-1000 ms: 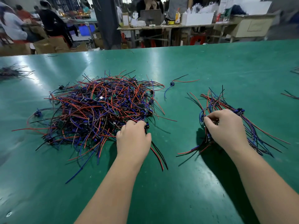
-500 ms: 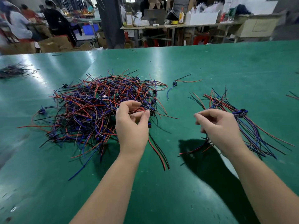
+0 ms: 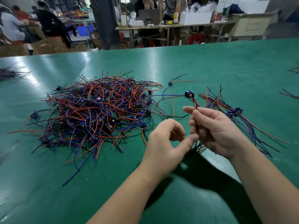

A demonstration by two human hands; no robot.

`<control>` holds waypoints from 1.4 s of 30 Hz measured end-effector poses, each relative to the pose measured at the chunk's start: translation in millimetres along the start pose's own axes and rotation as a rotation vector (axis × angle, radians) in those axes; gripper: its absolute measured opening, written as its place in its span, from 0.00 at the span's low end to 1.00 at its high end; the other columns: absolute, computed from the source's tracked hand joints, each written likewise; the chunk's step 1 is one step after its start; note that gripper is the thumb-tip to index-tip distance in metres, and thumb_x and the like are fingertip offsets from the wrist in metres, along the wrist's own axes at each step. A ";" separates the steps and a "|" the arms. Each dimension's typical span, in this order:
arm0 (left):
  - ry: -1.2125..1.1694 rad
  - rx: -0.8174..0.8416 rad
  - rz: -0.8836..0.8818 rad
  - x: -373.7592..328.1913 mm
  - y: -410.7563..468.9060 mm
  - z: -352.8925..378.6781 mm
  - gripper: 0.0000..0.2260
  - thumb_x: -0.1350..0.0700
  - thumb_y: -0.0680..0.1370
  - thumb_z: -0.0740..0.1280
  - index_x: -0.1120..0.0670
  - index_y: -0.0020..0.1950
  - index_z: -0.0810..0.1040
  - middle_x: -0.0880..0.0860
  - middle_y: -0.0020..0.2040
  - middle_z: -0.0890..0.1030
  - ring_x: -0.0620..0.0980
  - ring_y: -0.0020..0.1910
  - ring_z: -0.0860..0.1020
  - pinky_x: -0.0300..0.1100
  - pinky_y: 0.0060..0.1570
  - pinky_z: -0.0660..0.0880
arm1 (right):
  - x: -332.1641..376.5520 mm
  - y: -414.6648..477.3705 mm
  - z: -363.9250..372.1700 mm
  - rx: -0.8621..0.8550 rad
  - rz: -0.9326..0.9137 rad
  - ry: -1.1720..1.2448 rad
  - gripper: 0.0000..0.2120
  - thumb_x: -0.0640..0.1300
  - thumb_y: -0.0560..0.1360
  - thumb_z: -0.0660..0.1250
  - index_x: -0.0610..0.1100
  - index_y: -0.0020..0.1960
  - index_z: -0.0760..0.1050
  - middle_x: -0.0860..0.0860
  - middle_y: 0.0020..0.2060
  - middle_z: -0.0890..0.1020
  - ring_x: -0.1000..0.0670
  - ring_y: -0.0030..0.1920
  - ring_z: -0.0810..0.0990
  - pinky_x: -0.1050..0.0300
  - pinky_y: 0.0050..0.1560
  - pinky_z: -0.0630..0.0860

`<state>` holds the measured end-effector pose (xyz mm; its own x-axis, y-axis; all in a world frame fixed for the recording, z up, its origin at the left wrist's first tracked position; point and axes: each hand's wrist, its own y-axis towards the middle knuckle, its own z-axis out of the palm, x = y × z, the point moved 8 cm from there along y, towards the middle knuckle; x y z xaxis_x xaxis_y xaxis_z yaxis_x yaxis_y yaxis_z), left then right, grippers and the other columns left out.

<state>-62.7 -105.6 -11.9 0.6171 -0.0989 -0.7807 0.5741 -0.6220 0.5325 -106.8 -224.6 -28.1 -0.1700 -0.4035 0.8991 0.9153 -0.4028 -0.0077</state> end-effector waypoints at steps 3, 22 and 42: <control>-0.277 -0.062 -0.309 21.2 4.0 -6.0 0.13 0.43 0.76 0.66 0.52 0.44 0.77 0.48 0.38 0.81 0.47 0.38 0.81 0.39 0.41 0.75 | -2.6 -5.0 10.4 0.125 0.039 0.015 0.12 0.47 0.67 0.69 0.43 0.47 0.85 0.51 0.27 0.76 0.58 0.27 0.73 0.67 0.30 0.73; -0.858 -0.281 -0.624 42.3 5.4 -22.9 0.12 0.57 0.64 0.72 0.57 0.46 0.79 0.51 0.35 0.83 0.42 0.25 0.76 0.33 0.30 0.76 | 0.3 -0.1 3.9 -0.054 0.015 -0.020 0.14 0.40 0.66 0.64 0.37 0.50 0.79 0.43 0.36 0.83 0.52 0.28 0.78 0.64 0.33 0.76; -0.588 0.176 -0.539 20.5 -2.7 8.4 0.05 0.58 0.64 0.75 0.57 0.38 0.83 0.51 0.34 0.84 0.43 0.29 0.78 0.34 0.30 0.76 | 19.1 -10.8 -1.7 -0.140 -0.046 -0.233 0.04 0.40 0.64 0.71 0.39 0.36 0.79 0.48 0.25 0.76 0.56 0.23 0.72 0.69 0.23 0.69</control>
<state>-56.2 -112.5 -32.1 -0.1310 -0.1117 -0.9851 0.5881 -0.8087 0.0135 -120.6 -229.4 -11.6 -0.1070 -0.1883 0.9763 0.8464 -0.5324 -0.0099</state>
